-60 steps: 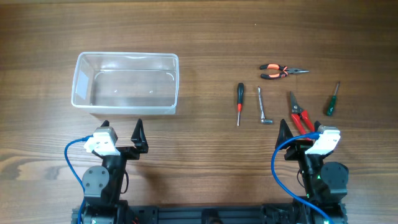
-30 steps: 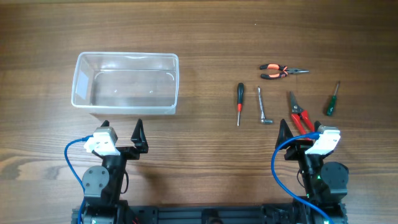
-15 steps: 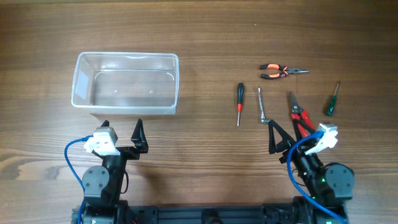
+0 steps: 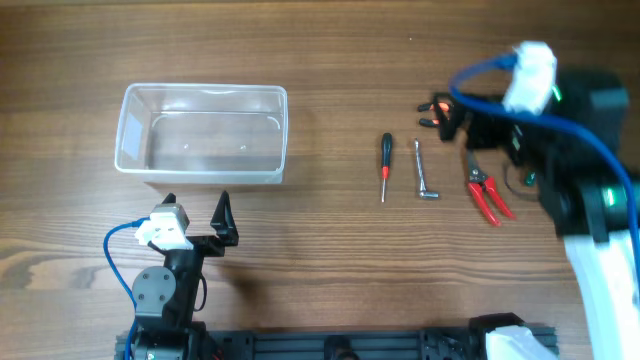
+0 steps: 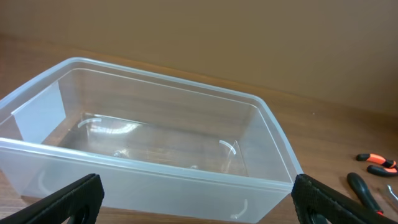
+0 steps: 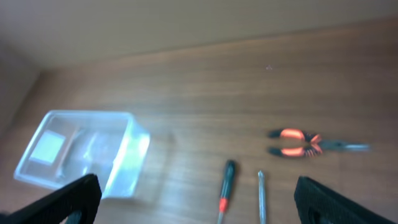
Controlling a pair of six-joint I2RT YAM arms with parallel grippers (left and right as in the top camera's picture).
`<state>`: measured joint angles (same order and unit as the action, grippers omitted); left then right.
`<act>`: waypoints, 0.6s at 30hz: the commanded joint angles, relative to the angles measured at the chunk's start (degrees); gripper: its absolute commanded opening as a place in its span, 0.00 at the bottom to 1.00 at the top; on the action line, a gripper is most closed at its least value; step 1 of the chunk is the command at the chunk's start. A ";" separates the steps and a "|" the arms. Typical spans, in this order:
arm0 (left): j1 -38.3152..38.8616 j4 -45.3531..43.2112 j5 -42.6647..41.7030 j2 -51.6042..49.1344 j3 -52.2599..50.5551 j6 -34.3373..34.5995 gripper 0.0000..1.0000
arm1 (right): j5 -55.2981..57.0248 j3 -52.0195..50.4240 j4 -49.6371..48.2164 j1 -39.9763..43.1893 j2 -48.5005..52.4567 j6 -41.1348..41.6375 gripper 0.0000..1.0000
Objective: Pack container
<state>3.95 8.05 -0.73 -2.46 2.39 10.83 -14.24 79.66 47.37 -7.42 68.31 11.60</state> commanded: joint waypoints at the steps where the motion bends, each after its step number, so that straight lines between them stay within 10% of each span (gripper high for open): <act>1: -0.33 0.07 0.15 0.13 -0.24 0.52 1.00 | 0.07 11.02 0.96 -8.13 10.14 -4.17 1.00; 6: -0.33 0.07 0.15 0.13 -0.24 0.52 1.00 | -12.55 11.63 -8.17 -12.37 17.62 6.32 0.99; 18: -0.33 0.07 0.15 0.13 -0.24 0.52 1.00 | 21.03 11.63 -11.41 -35.17 33.22 31.82 0.82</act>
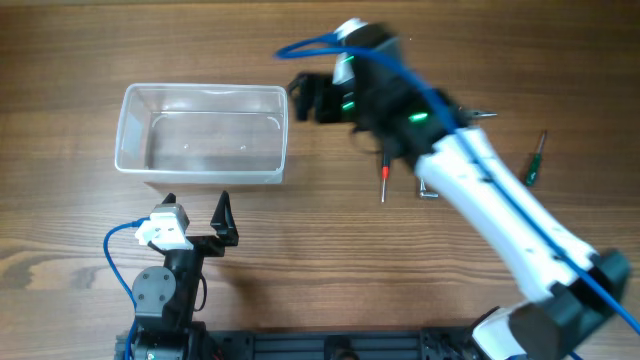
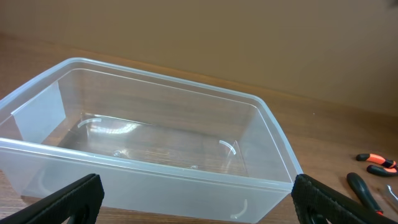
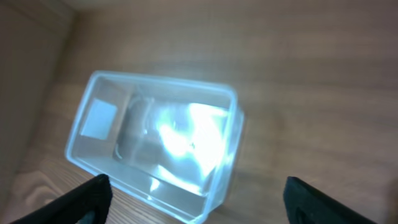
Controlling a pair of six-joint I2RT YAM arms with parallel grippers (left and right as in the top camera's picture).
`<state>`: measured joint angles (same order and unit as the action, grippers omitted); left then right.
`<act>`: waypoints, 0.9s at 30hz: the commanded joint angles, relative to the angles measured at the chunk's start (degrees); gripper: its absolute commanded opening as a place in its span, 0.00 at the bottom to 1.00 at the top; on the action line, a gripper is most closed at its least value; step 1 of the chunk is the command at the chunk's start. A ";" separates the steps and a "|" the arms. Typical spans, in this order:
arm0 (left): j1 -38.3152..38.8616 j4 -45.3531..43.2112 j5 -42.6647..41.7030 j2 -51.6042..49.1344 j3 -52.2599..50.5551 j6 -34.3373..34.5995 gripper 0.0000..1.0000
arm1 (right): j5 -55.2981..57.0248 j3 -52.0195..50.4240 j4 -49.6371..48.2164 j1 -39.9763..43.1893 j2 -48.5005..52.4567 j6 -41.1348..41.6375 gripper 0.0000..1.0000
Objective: Pack container
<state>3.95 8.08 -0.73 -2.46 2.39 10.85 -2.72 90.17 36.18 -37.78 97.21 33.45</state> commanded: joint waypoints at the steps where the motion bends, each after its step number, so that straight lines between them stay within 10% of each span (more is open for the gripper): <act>1: -0.33 0.04 0.15 0.13 -0.24 0.50 1.00 | 11.39 1.11 -0.17 -5.99 5.81 11.58 0.79; 15: -0.33 0.04 0.15 0.13 -0.24 0.50 1.00 | 13.88 1.11 -2.71 -7.37 20.35 16.22 0.73; 27: -0.33 0.04 0.15 0.13 -0.26 0.50 1.00 | 13.25 1.11 4.22 -4.02 20.65 11.87 0.14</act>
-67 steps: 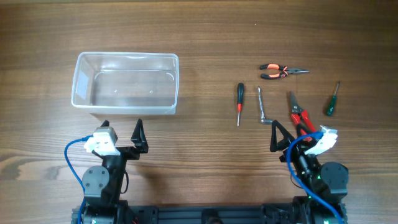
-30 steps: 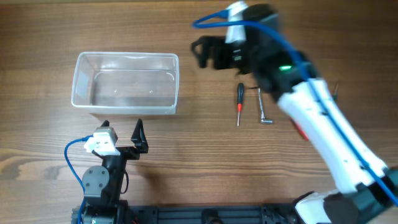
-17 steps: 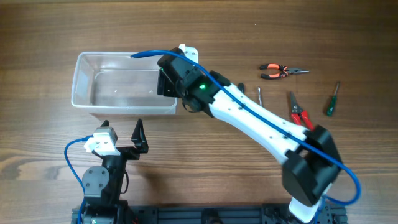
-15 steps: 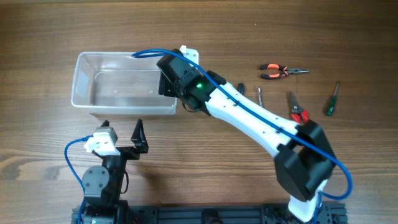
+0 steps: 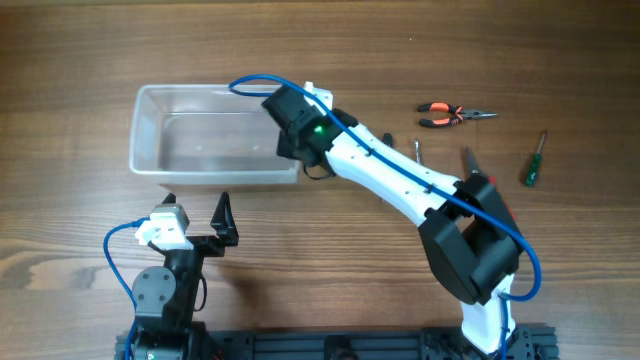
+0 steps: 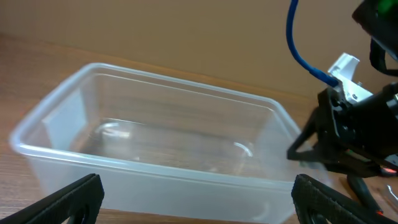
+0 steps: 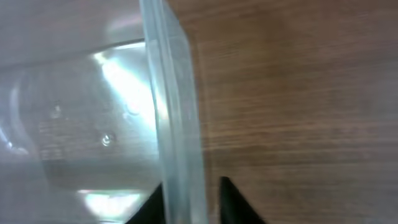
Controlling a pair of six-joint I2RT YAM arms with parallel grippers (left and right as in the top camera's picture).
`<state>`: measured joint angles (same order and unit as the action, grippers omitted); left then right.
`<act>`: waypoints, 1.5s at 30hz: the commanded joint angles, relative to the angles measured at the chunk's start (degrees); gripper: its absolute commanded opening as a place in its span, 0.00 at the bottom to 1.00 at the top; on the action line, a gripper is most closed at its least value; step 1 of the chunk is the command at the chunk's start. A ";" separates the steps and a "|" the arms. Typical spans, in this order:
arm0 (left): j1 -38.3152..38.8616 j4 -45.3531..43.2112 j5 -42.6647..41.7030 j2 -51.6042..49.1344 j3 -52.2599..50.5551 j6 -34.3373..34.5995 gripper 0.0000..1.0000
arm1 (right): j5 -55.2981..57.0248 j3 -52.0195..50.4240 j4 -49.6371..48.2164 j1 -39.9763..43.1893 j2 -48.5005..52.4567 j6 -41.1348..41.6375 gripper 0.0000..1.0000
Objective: Pack container
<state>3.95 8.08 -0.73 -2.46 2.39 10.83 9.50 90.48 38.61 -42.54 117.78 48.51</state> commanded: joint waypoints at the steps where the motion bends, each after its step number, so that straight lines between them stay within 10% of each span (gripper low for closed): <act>1: -0.33 0.04 0.15 0.13 -0.26 0.52 1.00 | 1.01 0.81 2.95 0.96 0.09 -5.70 0.08; 21: -0.33 0.04 0.15 0.13 -0.24 0.52 1.00 | 10.01 0.81 19.15 12.13 0.09 -15.26 0.06; 28: -0.33 0.04 0.15 0.13 -0.24 0.52 1.00 | 10.62 0.81 17.40 11.41 0.09 -26.82 0.24; 37: -0.33 0.04 0.15 0.13 -0.24 0.52 1.00 | 11.69 4.26 10.21 13.20 -14.32 -30.56 0.88; 45: -0.33 0.04 0.15 0.13 -0.24 0.52 1.00 | 11.67 5.57 9.99 33.40 -33.40 -29.46 0.99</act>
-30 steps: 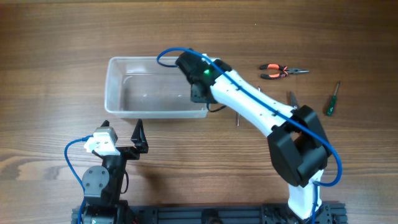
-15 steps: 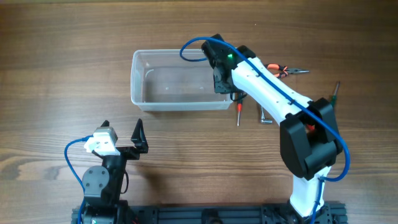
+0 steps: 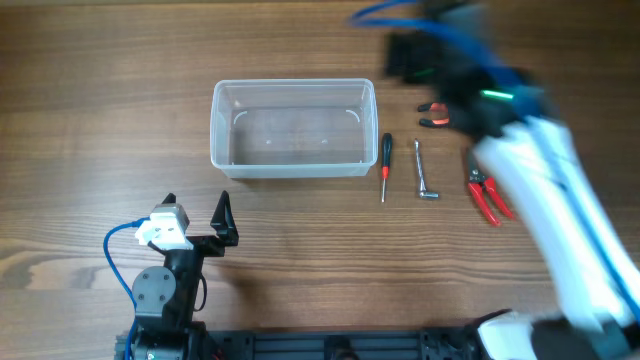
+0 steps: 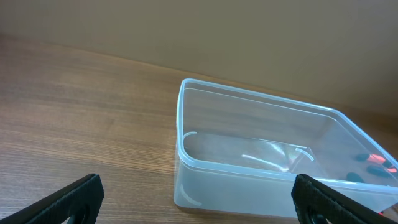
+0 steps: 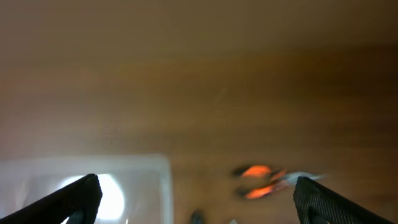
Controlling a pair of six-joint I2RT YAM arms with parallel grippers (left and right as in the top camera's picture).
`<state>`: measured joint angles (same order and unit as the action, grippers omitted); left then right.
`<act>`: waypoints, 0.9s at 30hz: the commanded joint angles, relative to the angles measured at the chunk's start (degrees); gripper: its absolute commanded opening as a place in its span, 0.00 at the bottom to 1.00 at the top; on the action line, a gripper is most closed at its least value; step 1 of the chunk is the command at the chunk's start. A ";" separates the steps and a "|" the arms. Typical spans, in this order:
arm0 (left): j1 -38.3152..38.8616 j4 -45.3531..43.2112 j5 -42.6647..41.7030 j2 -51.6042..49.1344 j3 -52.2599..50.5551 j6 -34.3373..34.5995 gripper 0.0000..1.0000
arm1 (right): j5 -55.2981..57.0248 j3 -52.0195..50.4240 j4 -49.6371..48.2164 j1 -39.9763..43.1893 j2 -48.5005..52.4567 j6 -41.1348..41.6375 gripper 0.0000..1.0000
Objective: Pack container
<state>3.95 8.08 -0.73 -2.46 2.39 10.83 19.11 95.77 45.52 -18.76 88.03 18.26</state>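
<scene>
The clear plastic container (image 3: pixel 292 128) stands empty at the table's middle; it also fills the right of the left wrist view (image 4: pixel 267 155). To its right lie a black-and-red screwdriver (image 3: pixel 385 165), a bent metal key (image 3: pixel 424 172), red pruners (image 3: pixel 487 196) and orange pliers (image 5: pixel 260 179). My right gripper (image 5: pixel 196 204) is open and empty, blurred, high above the table's back right, looking down on the container's corner (image 5: pixel 124 186). My left gripper (image 3: pixel 196 212) rests open in front of the container.
The right arm (image 3: pixel 540 160) stretches blurred over the table's right side and covers part of the tools there. Bare wooden tabletop (image 3: pixel 90 130) lies left of the container, and the left arm's base (image 3: pixel 160 290) sits at the front edge.
The container now stands further right, next to the screwdriver. My right gripper, then closed around its right wall, is now open and away over the back right. The left arm is unchanged.
The container stood at the far left while my right gripper hung open over the tools. Then that gripper was beside the container's right end, then clamped around its right wall. Now the container is at mid-table by the tools and the gripper is free.
</scene>
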 commanded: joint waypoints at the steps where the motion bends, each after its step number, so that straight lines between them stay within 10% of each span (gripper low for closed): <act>1: -0.33 0.04 0.15 0.13 -0.24 0.52 1.00 | 1.77 0.28 5.42 13.88 -3.78 2.32 1.00; 8: -0.33 0.04 0.15 0.13 -0.26 0.52 1.00 | -11.45 -2.43 16.70 31.04 1.44 8.37 0.99; 27: -0.33 0.04 0.15 0.13 -0.26 0.52 1.00 | -12.11 -13.92 11.74 39.74 29.62 -1.99 0.92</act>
<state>3.95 8.08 -0.73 -2.46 2.39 10.83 8.69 82.13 57.23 20.95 114.08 17.87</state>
